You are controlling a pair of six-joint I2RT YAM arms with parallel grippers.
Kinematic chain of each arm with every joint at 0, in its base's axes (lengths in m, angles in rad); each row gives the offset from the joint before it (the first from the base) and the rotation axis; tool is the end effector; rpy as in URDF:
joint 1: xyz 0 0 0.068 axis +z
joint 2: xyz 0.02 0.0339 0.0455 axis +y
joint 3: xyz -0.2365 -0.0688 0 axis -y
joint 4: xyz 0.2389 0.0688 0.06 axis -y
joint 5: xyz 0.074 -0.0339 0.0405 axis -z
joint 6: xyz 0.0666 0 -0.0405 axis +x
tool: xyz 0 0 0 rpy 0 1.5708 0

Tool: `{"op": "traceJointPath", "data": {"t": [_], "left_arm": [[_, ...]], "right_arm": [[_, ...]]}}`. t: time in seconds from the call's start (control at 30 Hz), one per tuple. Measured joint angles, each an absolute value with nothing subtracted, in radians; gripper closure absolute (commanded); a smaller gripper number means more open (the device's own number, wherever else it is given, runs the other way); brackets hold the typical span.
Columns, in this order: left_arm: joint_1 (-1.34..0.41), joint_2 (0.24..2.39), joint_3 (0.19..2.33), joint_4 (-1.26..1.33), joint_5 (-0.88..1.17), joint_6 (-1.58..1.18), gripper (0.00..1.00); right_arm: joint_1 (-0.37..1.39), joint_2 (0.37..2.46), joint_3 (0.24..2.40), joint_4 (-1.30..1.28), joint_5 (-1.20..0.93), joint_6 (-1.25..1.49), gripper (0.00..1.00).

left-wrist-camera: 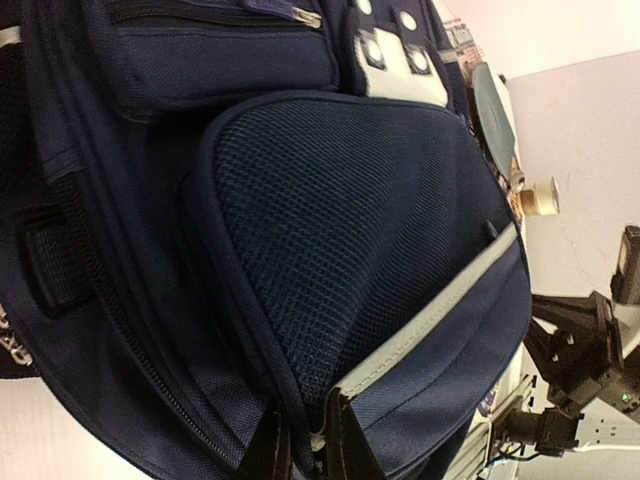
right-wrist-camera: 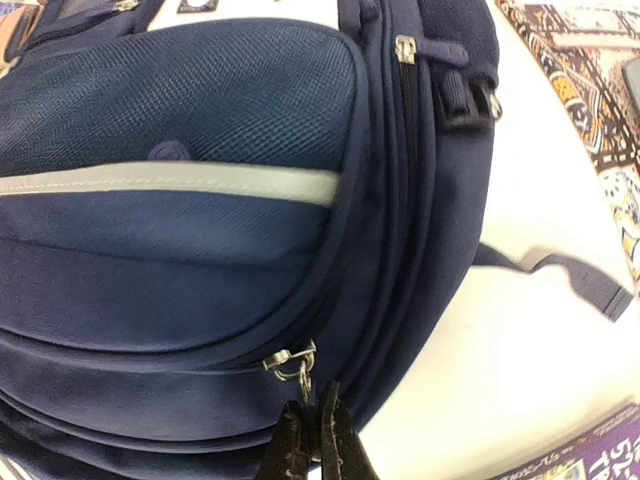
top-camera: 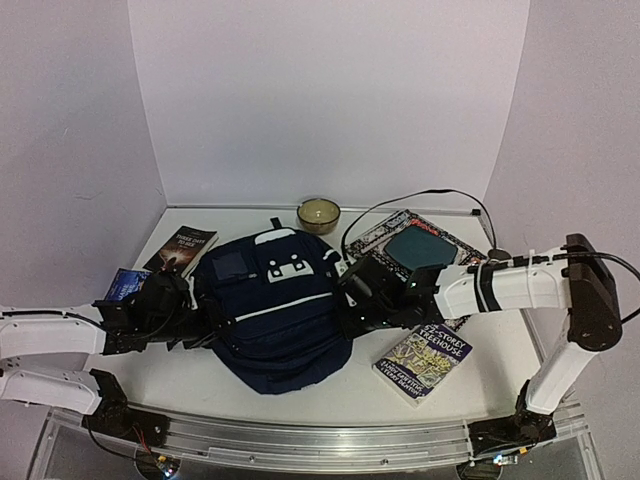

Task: Pack the student bag
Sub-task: Zip the upper front pocket of the student bag.

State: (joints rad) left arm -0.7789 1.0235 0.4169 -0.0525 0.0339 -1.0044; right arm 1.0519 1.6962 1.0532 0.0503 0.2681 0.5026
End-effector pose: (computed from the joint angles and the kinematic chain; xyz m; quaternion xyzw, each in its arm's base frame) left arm 0.1682 -0.1692 0.1425 -0.0936 0.8929 -0.3521 0.2646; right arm 0.2094 0.3311 0.1757 -0.1768 0.8591 0.2424 0.4146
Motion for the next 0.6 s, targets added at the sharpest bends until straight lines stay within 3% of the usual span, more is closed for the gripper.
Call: {"op": "traceJointPath", "data": {"t": [0.07,0.13,0.4,0.6], "left_arm": [[-0.729,1.027,0.419,-0.063,0.072,-0.957,1.00],[-0.693,1.052,0.432,-0.081,0.096,-0.900,0.94],[-0.639,1.213,0.591,-0.187,0.105,-0.667,0.51],[-0.650,1.183,0.632,-0.210,0.111,-0.516,0.40]], "right_arm": [[1.051,1.697,1.063,0.052,0.244,0.472,1.00],[1.052,1.701,1.081,0.047,0.220,0.443,1.00],[1.093,1.778,1.147,-0.013,0.202,0.366,1.00],[1.138,1.786,1.172,-0.052,0.164,0.346,1.00]]}}
